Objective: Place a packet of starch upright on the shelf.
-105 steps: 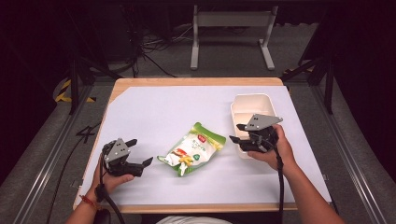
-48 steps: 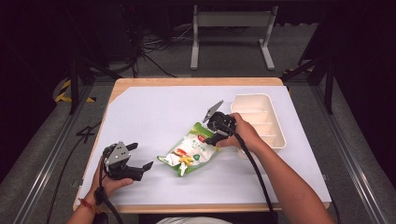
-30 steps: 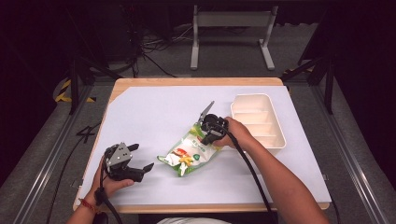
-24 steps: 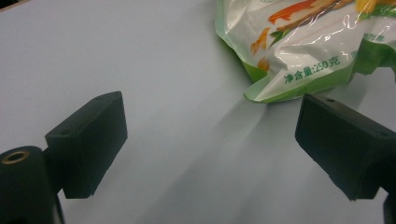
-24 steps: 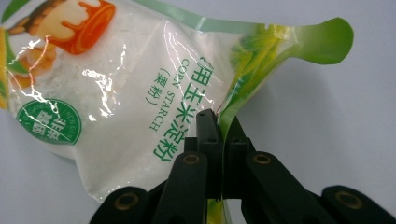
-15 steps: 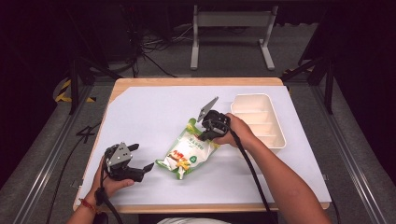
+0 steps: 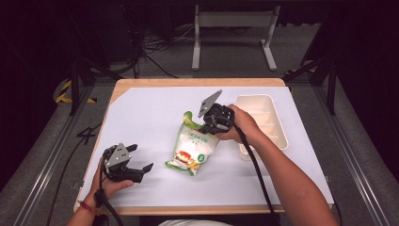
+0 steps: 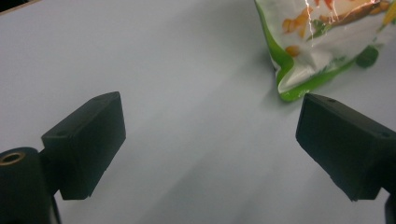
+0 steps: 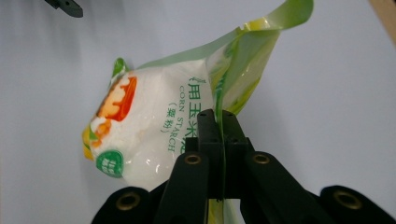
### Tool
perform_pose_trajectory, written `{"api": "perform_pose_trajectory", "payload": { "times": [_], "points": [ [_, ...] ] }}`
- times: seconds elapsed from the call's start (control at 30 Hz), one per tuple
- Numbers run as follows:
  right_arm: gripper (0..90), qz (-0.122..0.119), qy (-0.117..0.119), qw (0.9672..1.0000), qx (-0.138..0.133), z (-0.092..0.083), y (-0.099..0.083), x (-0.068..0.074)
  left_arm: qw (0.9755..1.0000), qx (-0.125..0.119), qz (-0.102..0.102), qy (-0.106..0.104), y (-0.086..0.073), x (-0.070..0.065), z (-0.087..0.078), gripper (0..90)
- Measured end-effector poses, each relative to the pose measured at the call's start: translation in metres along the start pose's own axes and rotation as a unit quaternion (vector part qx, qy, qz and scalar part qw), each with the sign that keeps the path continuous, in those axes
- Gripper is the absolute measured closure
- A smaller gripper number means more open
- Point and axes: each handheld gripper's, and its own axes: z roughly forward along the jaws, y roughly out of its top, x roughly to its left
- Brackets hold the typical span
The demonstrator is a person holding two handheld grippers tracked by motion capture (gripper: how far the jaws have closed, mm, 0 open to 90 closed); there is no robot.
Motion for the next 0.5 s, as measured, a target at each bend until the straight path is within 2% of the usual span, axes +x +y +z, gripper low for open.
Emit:
{"api": "perform_pose_trajectory", "payload": {
  "times": [0.1,0.2,0.33,0.5],
  "points": [
    [89.1,-0.019,-0.013,0.9997,-0.001,-0.013,0.005,0.002,1.0,0.002,0.001,-0.001,0.0,0.0,0.0,9.7],
    [89.0,-0.028,-0.026,0.9993,-0.003,-0.028,0.006,-0.001,1.0,0.0,0.0,0.0,0.0,-0.001,0.0,10.1],
    [89.1,-0.033,-0.054,0.998,-0.003,-0.043,0.005,-0.006,1.0,0.002,0.002,0.0,0.0,-0.001,0.0,10.0],
    [89.1,-0.032,-0.086,0.9958,-0.004,-0.061,-0.003,-0.02,1.0,0.004,0.002,0.0,0.0,0.0,0.001,9.9]
  ]
}}
